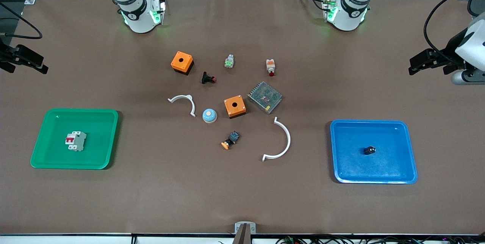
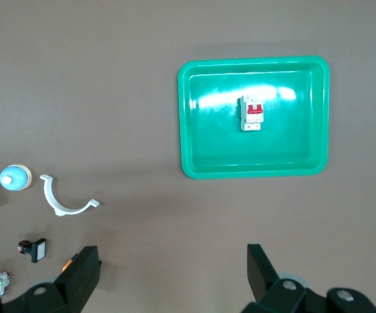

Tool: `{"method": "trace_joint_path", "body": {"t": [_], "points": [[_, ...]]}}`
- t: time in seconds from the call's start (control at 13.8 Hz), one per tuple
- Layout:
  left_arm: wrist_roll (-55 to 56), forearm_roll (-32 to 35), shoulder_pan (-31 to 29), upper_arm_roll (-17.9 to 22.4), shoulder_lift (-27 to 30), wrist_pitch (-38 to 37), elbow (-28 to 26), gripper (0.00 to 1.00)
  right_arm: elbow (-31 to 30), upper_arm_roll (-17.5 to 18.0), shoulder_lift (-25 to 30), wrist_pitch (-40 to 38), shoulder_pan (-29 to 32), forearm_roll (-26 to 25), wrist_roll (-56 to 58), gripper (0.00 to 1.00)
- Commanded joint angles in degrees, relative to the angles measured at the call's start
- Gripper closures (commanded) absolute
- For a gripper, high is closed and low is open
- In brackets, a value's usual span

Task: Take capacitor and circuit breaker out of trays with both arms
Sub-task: 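Move the right gripper over the green tray while the left gripper reaches the blue tray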

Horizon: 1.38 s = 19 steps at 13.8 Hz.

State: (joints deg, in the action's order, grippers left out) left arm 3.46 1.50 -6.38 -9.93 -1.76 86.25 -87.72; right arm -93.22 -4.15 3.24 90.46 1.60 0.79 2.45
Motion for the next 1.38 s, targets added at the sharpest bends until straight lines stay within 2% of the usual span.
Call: {"method": "trace_joint_path", "body": {"t": [0.0, 0.15, 0.29, 0.51, 0.73, 1.02, 1.23, 1.31], "points": [[-0.4, 2.4, -0.2, -0.3, -0.4, 0.0, 1.5, 0.00, 0.5, 0.5, -0.1, -0.4, 0.5, 0.2, -0.3, 0.00], [-0.6, 2.4, -0.4, -0.1, -1.5, -0.1, 1.7, 0.00, 0.5, 0.5, 0.0, -0.4, 0.5, 0.2, -0.3, 0.00], [-0.8, 3.5, -0.6, 0.1, -5.2, 0.1, 4.5, 0.00, 0.6, 0.5, 0.0, -0.4, 0.5, 0.2, -0.3, 0.00], [-0.9, 4.0, -0.8, 0.2, -10.3, 8.7, 4.6, 0.00, 0.7, 0.4, -1.3, 0.9, 1.3, 0.3, -0.3, 0.00], [-0.9, 4.0, -0.9, 0.2, -18.1, 13.9, 4.5, 0.00, 1.3, 0.2, -4.2, 5.1, 2.1, -2.5, 0.0, 0.00], [-1.0, 5.4, -2.1, 0.3, -28.2, 23.3, 4.6, 0.00, 1.9, 0.3, -10.5, 9.2, 4.1, -2.5, 0.3, 0.00], [0.2, 5.8, -1.2, 0.4, -33.2, 29.5, 4.7, 0.01, 1.6, 0.3, -17.5, 11.5, 6.2, -2.4, 1.7, 0.00], [0.2, 5.8, -1.2, 0.4, -34.5, 31.4, 4.7, 0.02, 1.3, 0.3, -20.1, 14.4, 7.2, -2.2, 1.8, 0.00]]}}
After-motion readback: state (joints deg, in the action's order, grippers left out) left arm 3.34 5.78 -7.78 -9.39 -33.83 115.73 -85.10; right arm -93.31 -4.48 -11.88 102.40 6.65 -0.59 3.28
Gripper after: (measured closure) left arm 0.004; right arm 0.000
